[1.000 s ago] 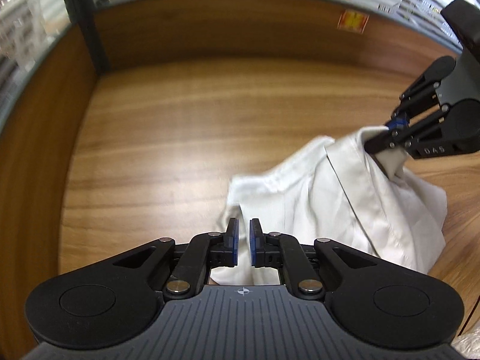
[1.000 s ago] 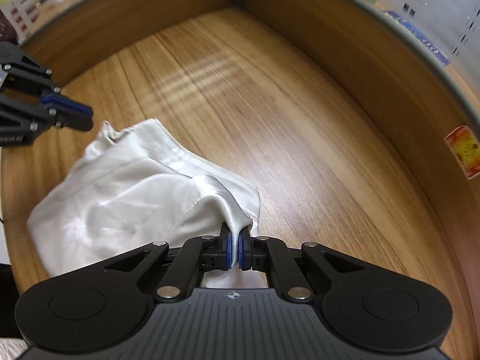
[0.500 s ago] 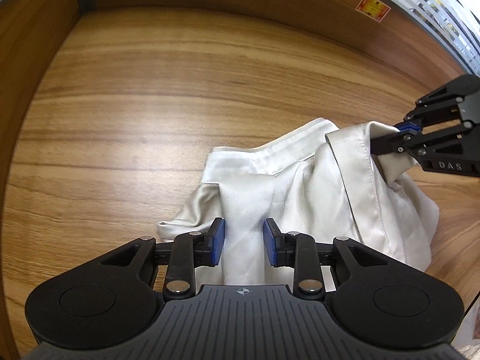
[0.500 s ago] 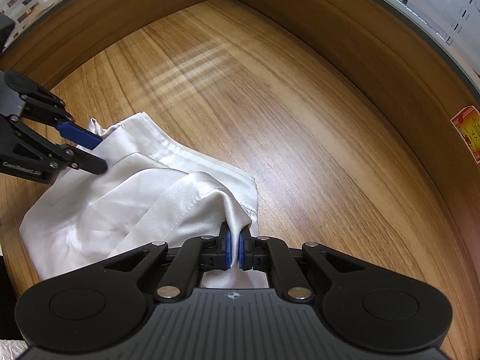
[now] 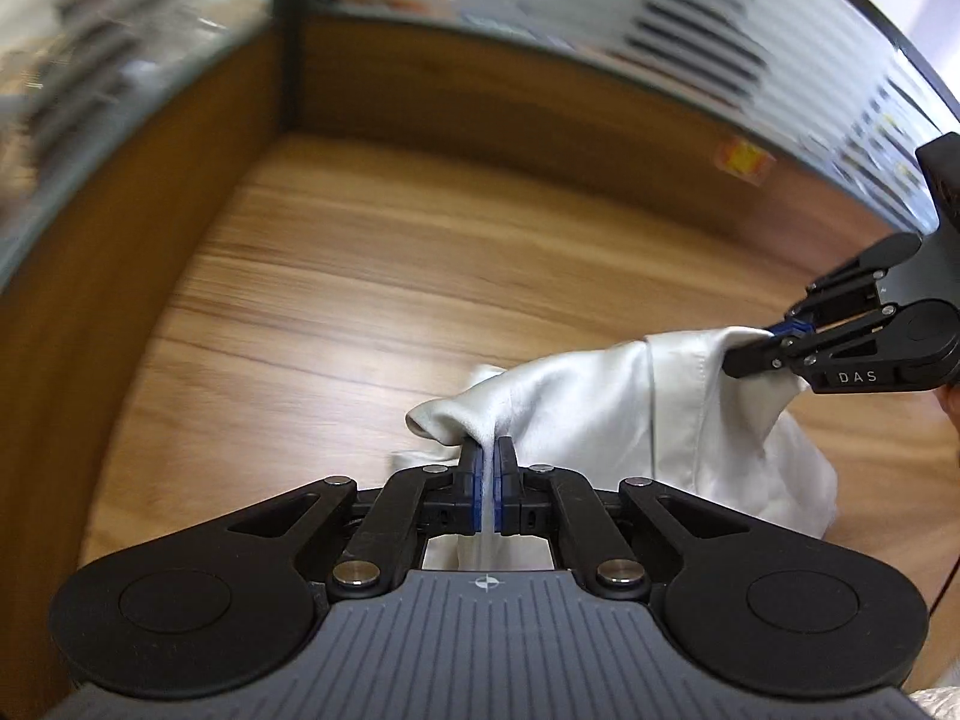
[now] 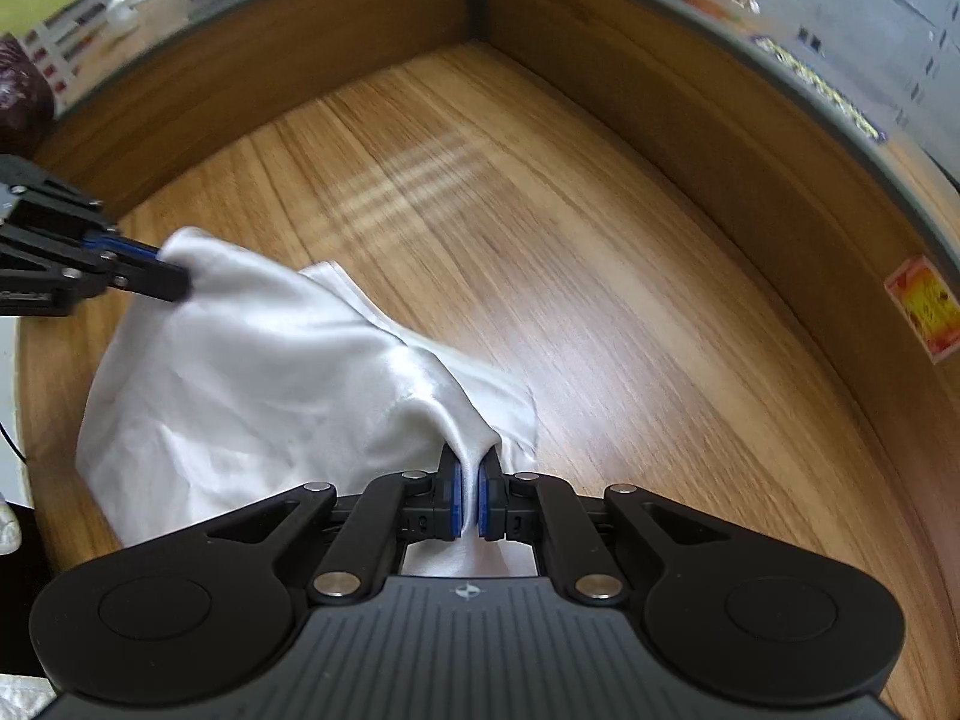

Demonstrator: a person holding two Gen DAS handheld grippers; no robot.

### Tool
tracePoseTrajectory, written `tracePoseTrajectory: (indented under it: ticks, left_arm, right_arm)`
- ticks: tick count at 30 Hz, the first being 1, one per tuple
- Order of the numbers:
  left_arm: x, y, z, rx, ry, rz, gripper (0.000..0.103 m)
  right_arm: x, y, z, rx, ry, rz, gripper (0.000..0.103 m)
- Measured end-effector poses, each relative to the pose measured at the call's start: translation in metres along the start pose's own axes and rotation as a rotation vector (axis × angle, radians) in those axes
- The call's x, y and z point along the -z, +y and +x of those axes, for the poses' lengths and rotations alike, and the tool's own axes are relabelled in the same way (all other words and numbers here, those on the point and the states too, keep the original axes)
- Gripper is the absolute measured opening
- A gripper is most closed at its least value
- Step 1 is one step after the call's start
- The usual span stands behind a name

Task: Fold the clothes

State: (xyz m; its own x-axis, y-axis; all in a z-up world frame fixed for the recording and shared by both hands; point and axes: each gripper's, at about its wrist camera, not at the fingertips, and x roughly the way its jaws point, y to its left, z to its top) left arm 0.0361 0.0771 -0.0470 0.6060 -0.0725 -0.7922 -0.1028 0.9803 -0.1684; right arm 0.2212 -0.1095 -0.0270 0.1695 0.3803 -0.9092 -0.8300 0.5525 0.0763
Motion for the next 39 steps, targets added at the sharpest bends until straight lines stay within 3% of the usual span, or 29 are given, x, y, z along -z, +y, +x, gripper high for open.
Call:
tracePoseTrajectory:
  ticks: [2, 6, 9, 13, 15, 20, 31, 39]
  left_arm:
    - [0.004, 0.001, 0.009, -0.031, 0.030, -0.010, 0.005]
    - [-0.002, 0.002, 0.026, -0.073, 0.088, -0.026, 0.013]
    - [-0.005, 0.002, 0.025, -0.071, 0.083, -0.025, 0.026]
    - [-0.007, 0.005, 0.024, -0.071, 0.079, -0.039, 0.032]
    - [-0.006, 0.007, 0.026, -0.078, 0.078, -0.051, 0.035]
    - [-0.002, 0.008, 0.014, -0.099, 0.064, -0.077, 0.043]
    - [0.015, -0.003, -0.004, -0.113, 0.075, -0.103, 0.052]
    - [0.031, -0.031, -0.023, -0.117, 0.064, -0.098, 0.059]
  right_arm:
    - [-0.008, 0.001, 0.009, 0.007, 0.003, -0.014, 0.005]
    - [-0.020, -0.001, 0.028, 0.043, 0.018, -0.027, 0.018]
    - [-0.024, -0.001, 0.026, 0.065, 0.009, -0.032, 0.029]
    - [-0.024, -0.002, 0.018, 0.087, 0.002, -0.030, 0.037]
    - [-0.016, -0.005, 0.012, 0.092, -0.002, -0.002, 0.045]
    - [0.002, -0.011, -0.005, 0.102, -0.012, 0.068, 0.053]
    - [0.072, -0.023, -0.036, 0.124, -0.005, 0.227, 0.054]
    - [0.120, -0.014, -0.062, 0.101, -0.040, 0.296, 0.064]
